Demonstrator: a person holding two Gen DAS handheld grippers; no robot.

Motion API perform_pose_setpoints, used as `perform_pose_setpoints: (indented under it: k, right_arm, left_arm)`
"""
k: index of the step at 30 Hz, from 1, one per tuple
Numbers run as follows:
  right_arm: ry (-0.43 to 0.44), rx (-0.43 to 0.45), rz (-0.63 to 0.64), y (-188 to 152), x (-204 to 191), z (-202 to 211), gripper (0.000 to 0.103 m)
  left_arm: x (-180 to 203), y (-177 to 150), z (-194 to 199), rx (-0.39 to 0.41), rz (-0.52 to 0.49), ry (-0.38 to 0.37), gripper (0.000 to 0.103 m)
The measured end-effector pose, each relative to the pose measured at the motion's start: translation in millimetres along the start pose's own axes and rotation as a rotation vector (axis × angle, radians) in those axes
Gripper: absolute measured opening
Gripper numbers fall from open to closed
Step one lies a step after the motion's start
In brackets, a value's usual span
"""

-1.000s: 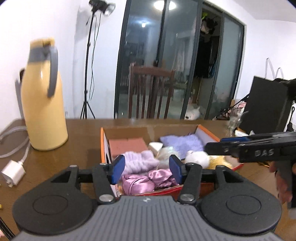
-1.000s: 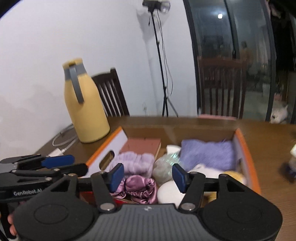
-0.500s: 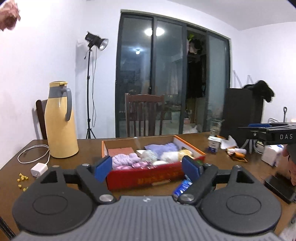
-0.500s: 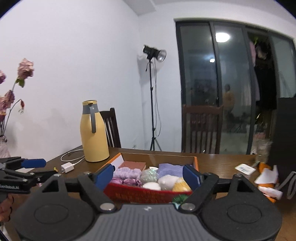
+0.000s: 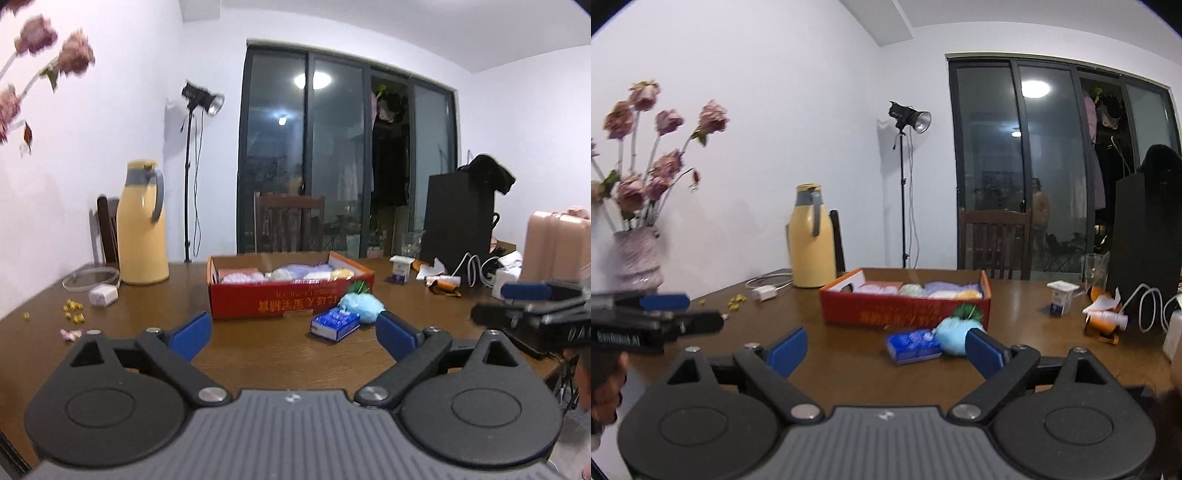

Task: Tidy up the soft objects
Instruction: 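Withdraw both grippers from the box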

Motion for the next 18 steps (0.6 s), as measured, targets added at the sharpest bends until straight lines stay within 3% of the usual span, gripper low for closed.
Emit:
perform_pose_setpoints:
  k: [5, 18]
  right_arm:
    - [-0.012, 0.018, -0.010, 0, -5, 3, 0.093]
    - [-0.047, -0.053, -0.047, -31, 9, -23, 0.093]
  left_arm:
    - [0, 12, 5, 0.047, -0.008, 0.010, 0.100]
    - [-6, -18, -29, -0.059, 0.027, 0.031, 0.100]
Point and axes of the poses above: each gripper's, at about its wrist camera, not at the fingertips, and z roughly against the way its jaws point, x to its right, y to its top, the point moved 3 cm from there along -z, roughly the way its jaws point, and after that the axes turned 7 degrees about x, right-handed, at the moved point
